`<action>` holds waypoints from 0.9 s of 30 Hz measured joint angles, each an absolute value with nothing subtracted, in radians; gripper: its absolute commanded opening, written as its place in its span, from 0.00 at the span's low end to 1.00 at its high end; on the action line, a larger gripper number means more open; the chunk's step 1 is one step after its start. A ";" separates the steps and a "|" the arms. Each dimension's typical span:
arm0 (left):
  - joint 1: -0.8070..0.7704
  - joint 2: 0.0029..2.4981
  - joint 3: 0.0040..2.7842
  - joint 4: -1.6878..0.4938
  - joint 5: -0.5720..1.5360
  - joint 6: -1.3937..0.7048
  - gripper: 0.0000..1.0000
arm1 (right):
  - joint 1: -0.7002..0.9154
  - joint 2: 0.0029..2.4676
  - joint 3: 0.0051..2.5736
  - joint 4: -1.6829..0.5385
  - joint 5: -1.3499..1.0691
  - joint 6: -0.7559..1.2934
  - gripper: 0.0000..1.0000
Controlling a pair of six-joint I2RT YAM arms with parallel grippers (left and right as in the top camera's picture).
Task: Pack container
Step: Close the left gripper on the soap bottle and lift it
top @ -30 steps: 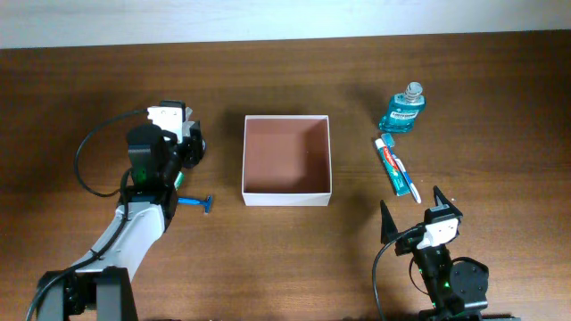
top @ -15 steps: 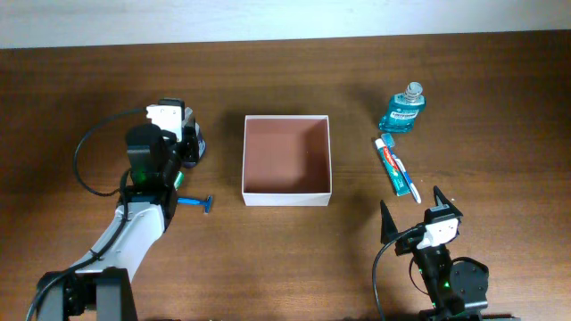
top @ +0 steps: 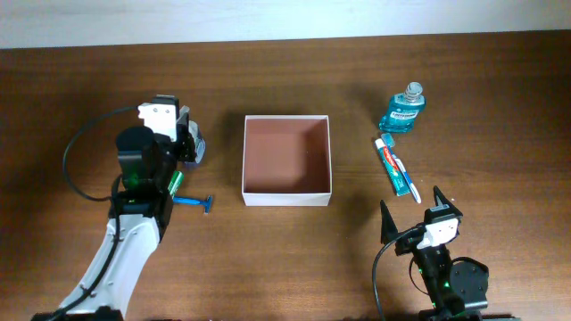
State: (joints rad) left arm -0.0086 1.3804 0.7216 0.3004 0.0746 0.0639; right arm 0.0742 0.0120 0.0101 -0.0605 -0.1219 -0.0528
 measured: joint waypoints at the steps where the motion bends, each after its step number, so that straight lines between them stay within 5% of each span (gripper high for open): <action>1: -0.009 1.373 0.722 0.297 0.075 0.064 0.28 | 0.074 0.012 0.010 -0.060 -0.122 -0.053 0.99; 15: -0.009 1.125 0.723 0.250 0.078 -0.022 0.29 | 0.074 0.012 0.010 -0.060 -0.122 -0.054 0.99; 18: -0.009 1.129 0.723 0.192 0.083 -0.031 0.52 | 0.074 0.012 0.010 -0.060 -0.122 -0.053 0.99; 21: -0.009 1.163 0.723 0.178 0.116 -0.037 0.63 | 0.074 0.012 0.010 -0.060 -0.122 -0.053 0.98; 27: -0.009 1.238 0.723 0.170 0.230 -0.042 0.65 | 0.074 0.012 0.010 -0.060 -0.122 -0.052 0.99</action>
State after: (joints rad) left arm -0.0086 1.2377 0.7231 0.1699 0.2298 -0.0418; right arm 0.0742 0.0120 0.0101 -0.0605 -0.1219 -0.0525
